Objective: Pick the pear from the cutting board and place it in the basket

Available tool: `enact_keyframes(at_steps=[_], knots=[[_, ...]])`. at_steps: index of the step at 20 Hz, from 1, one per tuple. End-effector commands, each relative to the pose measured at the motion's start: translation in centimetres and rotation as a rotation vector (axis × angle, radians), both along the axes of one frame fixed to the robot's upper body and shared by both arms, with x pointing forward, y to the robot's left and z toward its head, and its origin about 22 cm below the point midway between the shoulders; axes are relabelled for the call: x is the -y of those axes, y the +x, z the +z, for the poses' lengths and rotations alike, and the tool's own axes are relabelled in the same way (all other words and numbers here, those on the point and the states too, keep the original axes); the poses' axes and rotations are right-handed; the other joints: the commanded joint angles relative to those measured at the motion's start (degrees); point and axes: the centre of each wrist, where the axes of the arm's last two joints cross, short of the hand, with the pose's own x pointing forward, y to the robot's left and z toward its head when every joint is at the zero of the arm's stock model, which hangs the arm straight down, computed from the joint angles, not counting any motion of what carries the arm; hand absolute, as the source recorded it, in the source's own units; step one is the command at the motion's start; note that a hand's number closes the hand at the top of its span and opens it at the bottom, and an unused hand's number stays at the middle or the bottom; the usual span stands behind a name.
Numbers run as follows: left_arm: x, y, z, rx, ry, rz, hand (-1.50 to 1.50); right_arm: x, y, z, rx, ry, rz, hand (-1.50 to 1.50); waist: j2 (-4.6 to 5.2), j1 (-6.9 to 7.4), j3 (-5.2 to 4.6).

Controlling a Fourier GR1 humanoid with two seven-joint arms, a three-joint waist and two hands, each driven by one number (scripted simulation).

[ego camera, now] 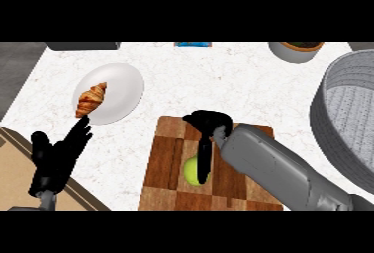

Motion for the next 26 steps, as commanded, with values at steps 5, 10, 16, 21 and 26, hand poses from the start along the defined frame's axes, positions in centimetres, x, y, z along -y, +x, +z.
enact_keyframes(at_steps=[5, 10, 16, 21, 26], knots=[[-0.5, -4.1, -5.7, -0.204, -0.011, 0.055, 0.0, 0.1, -0.2, -0.6, -0.055, -0.071, 0.023, -1.5, 0.61, -0.03, -1.71], [-0.2, -3.6, -4.9, -0.177, -0.011, 0.058, 0.0, 0.5, -1.0, -2.5, -0.045, -0.028, 0.007, -1.5, 0.64, 0.05, -1.63], [-0.2, -3.4, -4.9, -0.183, -0.024, 0.058, 0.0, 0.1, -2.2, -3.9, -0.054, -0.048, 0.009, -1.5, 0.61, -0.23, -1.64], [-0.1, -4.0, -4.8, -0.198, -0.026, 0.058, 0.0, -0.9, -2.6, -3.0, -0.016, -0.04, 0.052, 1.5, 0.48, 0.17, -1.64], [-0.5, -3.2, -4.8, -0.172, -0.018, 0.053, 0.0, -0.6, -2.6, -3.8, 0.059, -0.075, 0.138, 1.5, 0.73, 0.29, -1.65]])
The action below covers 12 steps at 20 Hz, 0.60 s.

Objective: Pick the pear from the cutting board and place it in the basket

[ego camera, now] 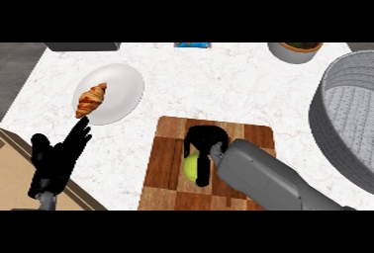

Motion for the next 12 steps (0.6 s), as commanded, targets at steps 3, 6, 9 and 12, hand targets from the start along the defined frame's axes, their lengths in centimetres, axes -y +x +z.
enact_keyframes(at_steps=[3, 6, 9, 12], knots=[[-0.3, -2.6, -3.9, -0.192, -0.027, 0.043, 0.0, 0.6, -0.1, -1.7, 0.029, -0.032, 0.051, 1.5, 1.15, 0.84, -1.58], [-1.3, -3.7, -4.7, -0.214, -0.028, 0.11, 0.0, 3.1, -6.1, -2.4, 0.162, -0.021, 0.242, 1.5, -0.46, -3.77, -1.58], [-2.5, -4.4, -4.2, -0.239, -0.029, 0.149, 0.0, 5.1, -7.3, -0.9, 0.312, -0.017, 0.339, 1.5, -2.29, -6.36, -1.46], [-2.9, -5.2, -4.2, -0.24, -0.028, 0.186, 0.0, 8.5, -9.8, -1.4, 0.371, -0.013, 0.376, 1.5, -1.9, -7.39, -1.46]])
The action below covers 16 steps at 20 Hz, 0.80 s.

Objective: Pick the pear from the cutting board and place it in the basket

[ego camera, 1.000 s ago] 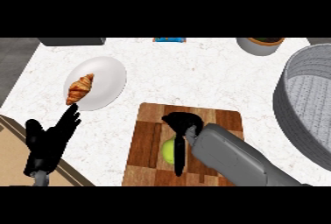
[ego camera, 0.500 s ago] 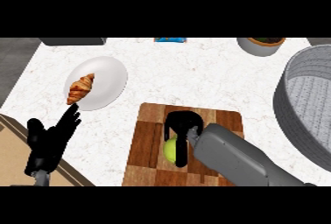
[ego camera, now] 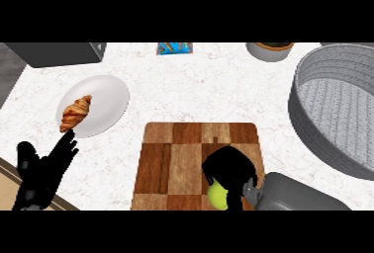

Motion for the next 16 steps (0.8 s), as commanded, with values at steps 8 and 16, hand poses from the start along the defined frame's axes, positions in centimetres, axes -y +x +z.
enact_keyframes(at_steps=[8, 16], knots=[[-0.8, -4.1, -3.2, -0.142, -0.049, 0.111, 0.0, 8.7, -7.3, 3.5, 0.246, 0.364, -0.007, 1.5, 1.4, -4.1, -1.32], [-1.3, -4.7, -2.4, -0.122, -0.054, 0.133, 0.0, 9.5, -10.0, 10.8, 0.34, 0.954, -0.195, 1.5, 1.83, -4.4, -1.31]])
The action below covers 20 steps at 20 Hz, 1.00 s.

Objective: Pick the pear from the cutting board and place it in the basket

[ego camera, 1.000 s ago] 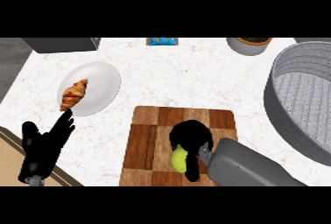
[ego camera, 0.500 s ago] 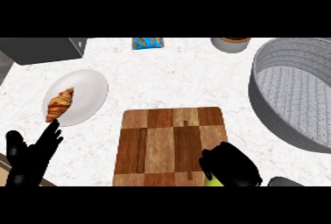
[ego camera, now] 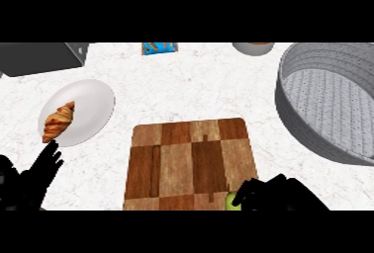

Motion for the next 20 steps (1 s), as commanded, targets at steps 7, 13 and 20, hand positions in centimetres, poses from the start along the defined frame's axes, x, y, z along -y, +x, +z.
enact_keyframes(at_steps=[7, 13, 20], knots=[[0.8, -2.0, -2.3, -0.07, -0.043, -0.013, 0.0, 5.2, -1.1, 8.1, 0.137, 0.221, -0.261, 1.5, 1.23, 2.85, -1.23], [1.5, -1.9, -2.8, -0.078, -0.049, -0.034, 0.0, 8.1, 0.3, 11.4, 0.155, 0.276, -0.405, 1.5, 1.36, 4.48, -1.27], [1.8, -1.7, -3.7, -0.094, -0.054, -0.057, 0.0, 13.4, 3.0, 14.9, 0.138, 0.264, -0.508, 1.5, 1.54, 6.03, -1.34]])
